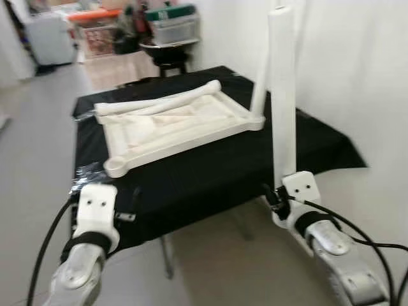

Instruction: Building children table

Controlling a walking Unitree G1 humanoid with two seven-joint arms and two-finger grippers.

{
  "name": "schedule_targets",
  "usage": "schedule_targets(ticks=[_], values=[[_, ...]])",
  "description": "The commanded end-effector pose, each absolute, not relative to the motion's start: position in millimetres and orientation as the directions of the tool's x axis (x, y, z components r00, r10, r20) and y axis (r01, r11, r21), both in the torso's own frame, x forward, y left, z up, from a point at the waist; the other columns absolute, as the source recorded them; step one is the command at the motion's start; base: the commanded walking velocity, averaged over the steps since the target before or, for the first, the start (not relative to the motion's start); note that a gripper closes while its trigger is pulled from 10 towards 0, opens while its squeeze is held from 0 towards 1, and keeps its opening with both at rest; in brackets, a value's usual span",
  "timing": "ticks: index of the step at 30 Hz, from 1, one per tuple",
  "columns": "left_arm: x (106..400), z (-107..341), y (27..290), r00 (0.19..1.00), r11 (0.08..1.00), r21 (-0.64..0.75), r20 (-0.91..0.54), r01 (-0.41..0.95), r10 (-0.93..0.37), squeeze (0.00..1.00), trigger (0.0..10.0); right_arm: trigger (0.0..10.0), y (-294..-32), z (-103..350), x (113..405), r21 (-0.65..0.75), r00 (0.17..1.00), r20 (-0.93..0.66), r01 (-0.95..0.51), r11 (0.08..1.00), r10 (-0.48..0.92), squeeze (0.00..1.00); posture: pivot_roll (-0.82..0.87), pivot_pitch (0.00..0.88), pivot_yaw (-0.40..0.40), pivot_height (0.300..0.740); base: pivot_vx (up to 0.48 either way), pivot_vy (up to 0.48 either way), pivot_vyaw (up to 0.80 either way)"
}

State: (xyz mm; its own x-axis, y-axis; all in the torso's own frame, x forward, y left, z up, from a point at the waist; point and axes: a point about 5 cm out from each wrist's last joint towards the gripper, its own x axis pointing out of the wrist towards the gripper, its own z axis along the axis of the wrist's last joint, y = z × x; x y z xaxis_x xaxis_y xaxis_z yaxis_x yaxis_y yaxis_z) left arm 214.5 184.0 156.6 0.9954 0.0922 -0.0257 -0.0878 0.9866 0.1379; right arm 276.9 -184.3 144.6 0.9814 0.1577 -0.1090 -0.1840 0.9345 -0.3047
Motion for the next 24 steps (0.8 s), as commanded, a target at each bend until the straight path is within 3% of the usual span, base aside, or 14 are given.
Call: schedule_targets(ticks=[1,9,16,24], values=[[213,159,180,0.998,0.991,0.115,0.010,-0.064,0.064,0.00,10.0,10.0,-179,147,274,-0.319,0.983,-0.074,-0.183,0.930,0.168,0.00,-0.07,0.000,0.032,0.740,0.000,0.000,0.00],[215,160,169,0.988,0.989,-0.039,0.063,0.145,-0.143,0.00,10.0,10.0,-176,144,268,-0.297,0.988,-0.046,-0.154,0.942,0.146,0.00,-0.05,0.000,0.028,0.740,0.000,0.000,0.00],[216,163,167,0.981,0.985,-0.012,0.098,0.170,-0.168,0.00,10.0,10.0,-178,143,272,-0.162,0.992,-0.056,-0.117,0.980,0.109,0.00,-0.05,0.000,0.035,0.740,0.000,0.000,0.00],[217,163,171,0.981,0.988,-0.017,0.123,0.154,-0.150,0.00,10.0,10.0,-176,143,275,-0.151,0.992,-0.049,-0.122,0.981,0.116,0.00,-0.04,0.000,0.031,0.740,0.000,0.000,0.00]])
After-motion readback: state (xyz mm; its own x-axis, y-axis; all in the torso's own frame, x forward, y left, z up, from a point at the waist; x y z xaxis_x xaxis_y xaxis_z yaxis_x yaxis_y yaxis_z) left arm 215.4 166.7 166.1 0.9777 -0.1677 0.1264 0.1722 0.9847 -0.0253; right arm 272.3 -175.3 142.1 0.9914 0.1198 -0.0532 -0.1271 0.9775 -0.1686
